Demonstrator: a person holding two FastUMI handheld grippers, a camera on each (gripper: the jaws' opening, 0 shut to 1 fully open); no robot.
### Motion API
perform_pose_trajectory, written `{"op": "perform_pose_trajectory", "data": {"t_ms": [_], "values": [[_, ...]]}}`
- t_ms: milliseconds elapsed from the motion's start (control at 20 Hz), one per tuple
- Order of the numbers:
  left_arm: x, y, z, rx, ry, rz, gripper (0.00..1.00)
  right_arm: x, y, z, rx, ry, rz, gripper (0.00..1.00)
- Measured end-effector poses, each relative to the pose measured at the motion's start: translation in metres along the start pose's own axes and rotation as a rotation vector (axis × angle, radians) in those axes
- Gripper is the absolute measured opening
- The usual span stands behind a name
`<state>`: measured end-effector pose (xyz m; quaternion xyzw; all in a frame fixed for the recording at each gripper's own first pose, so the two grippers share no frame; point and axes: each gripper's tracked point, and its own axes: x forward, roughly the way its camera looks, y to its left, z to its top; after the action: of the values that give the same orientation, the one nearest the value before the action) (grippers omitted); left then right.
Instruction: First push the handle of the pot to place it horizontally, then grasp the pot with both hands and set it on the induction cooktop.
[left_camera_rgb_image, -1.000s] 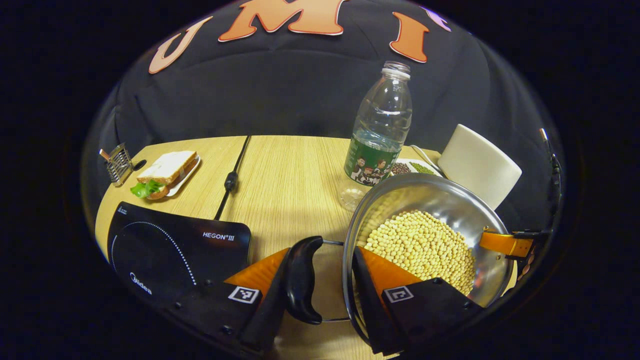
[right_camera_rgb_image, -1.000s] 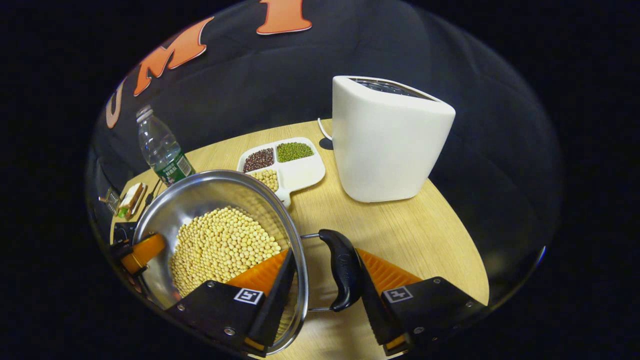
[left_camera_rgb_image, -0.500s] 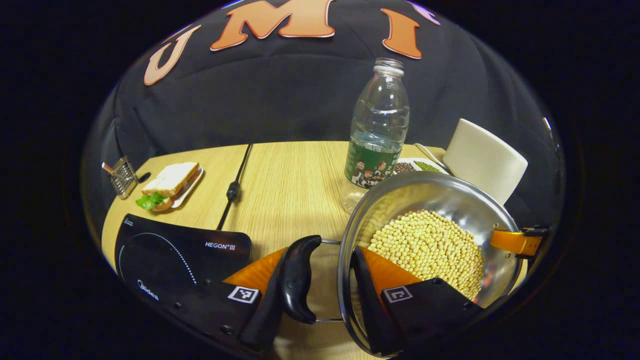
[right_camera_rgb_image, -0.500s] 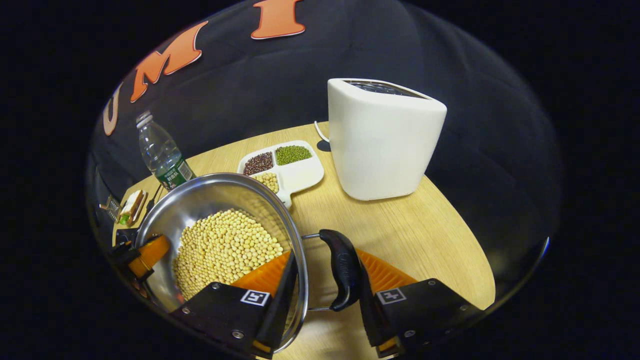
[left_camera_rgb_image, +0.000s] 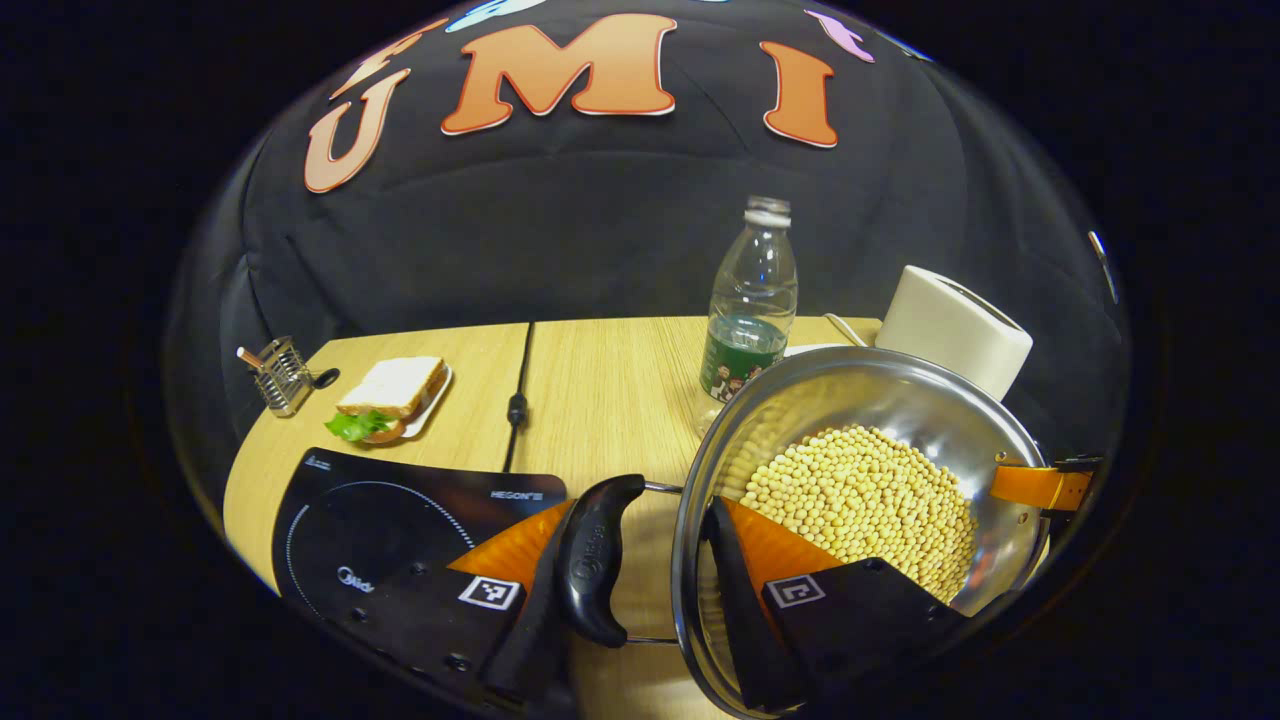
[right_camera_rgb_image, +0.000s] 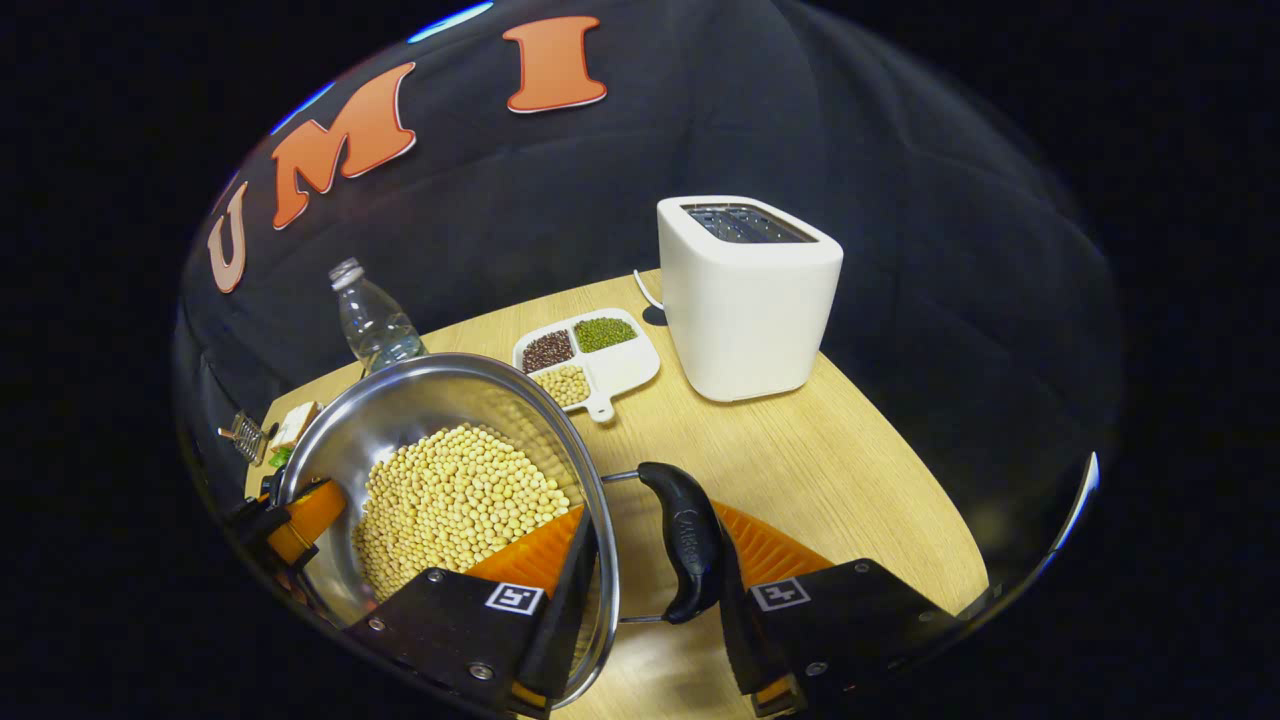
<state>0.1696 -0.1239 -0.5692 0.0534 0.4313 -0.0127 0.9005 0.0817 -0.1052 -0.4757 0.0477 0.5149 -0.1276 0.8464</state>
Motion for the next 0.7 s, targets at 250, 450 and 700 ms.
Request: {"op": "perform_pose_trajectory", "data": {"t_ms": [250, 450, 700], "values": [[-0.007, 0.004, 0.007, 0.002, -0.037, 0.016, 0.77, -0.052, 0.030, 0.011, -0.011, -0.027, 0.044, 0.60], [-0.006, 0.001, 0.003, -0.019, -0.042, 0.031, 0.75, -0.084, 0.067, 0.012, -0.047, -0.053, 0.069, 0.60], [-0.006, 0.001, -0.003, -0.027, -0.052, 0.059, 0.75, -0.096, 0.115, 0.017, -0.081, -0.076, 0.109, 0.55]]}}
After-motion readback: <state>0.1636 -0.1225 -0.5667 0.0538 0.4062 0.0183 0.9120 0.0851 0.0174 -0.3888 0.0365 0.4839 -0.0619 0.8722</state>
